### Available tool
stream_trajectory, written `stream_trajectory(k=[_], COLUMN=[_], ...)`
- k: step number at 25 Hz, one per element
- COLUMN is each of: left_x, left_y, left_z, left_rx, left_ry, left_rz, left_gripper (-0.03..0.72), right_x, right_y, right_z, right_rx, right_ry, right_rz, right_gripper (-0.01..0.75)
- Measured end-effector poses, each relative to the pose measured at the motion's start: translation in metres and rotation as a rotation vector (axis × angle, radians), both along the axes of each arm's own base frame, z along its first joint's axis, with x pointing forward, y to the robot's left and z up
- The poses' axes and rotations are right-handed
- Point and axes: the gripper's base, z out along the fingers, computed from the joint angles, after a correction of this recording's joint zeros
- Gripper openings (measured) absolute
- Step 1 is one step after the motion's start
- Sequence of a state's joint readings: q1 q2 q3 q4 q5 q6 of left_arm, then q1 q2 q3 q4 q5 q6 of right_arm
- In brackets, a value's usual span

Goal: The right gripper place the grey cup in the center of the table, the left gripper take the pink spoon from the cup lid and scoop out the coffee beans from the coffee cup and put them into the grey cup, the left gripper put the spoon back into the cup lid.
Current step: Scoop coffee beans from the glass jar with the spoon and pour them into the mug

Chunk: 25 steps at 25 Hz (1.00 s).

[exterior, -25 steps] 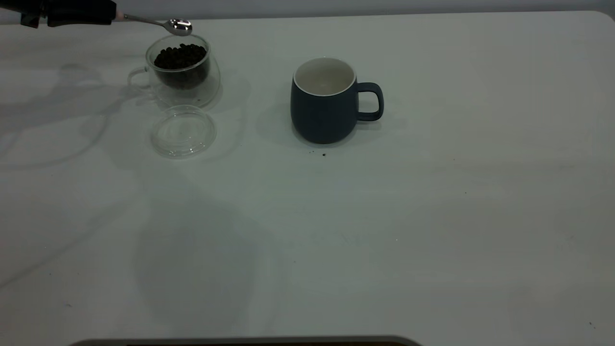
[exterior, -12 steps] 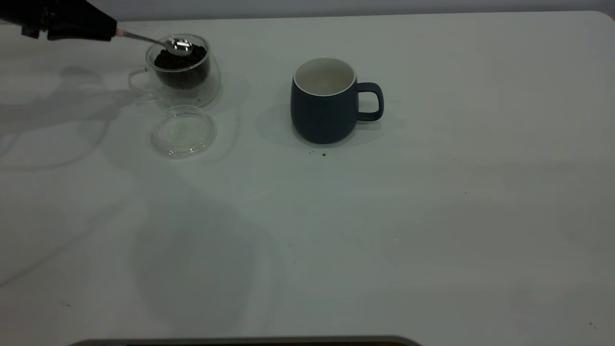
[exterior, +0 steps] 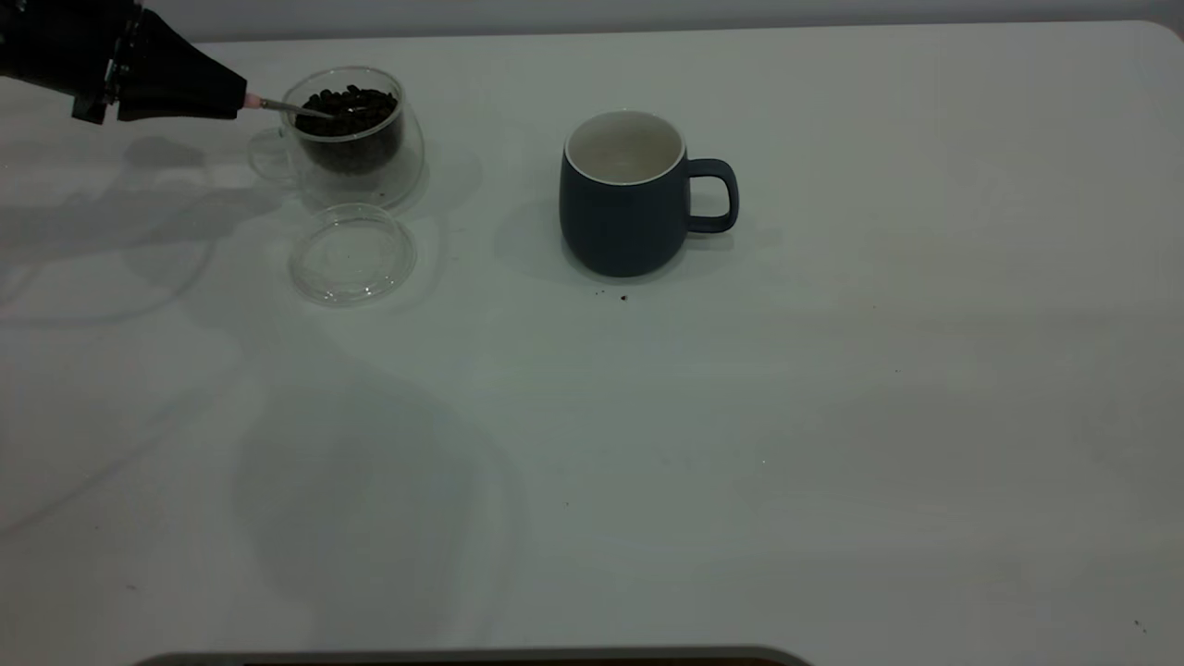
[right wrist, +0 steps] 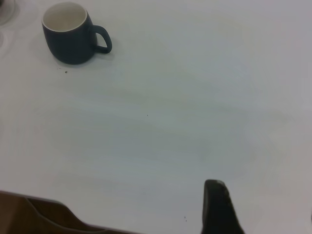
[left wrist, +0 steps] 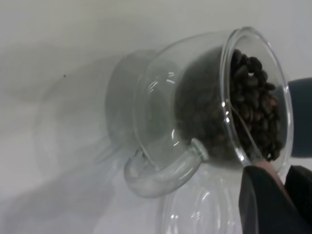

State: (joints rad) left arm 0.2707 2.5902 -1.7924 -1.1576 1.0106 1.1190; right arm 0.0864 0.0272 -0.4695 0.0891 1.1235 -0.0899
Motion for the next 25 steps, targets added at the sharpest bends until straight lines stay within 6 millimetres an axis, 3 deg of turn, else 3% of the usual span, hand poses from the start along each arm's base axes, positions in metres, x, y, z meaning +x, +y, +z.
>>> stream_trajectory(k=[25], left_x=[-0.005], left_y=[0.012], left_z=[0.004], left_rx=[-0.167], left_ry=[0.307], left_rz=[0.201], left_gripper=[0.116], right_x=[0.000], right_y=[0.000], right_z=[0.000], right_rx=[0.000], right_ry=[0.000], right_rz=[0.000], right_gripper=[0.483])
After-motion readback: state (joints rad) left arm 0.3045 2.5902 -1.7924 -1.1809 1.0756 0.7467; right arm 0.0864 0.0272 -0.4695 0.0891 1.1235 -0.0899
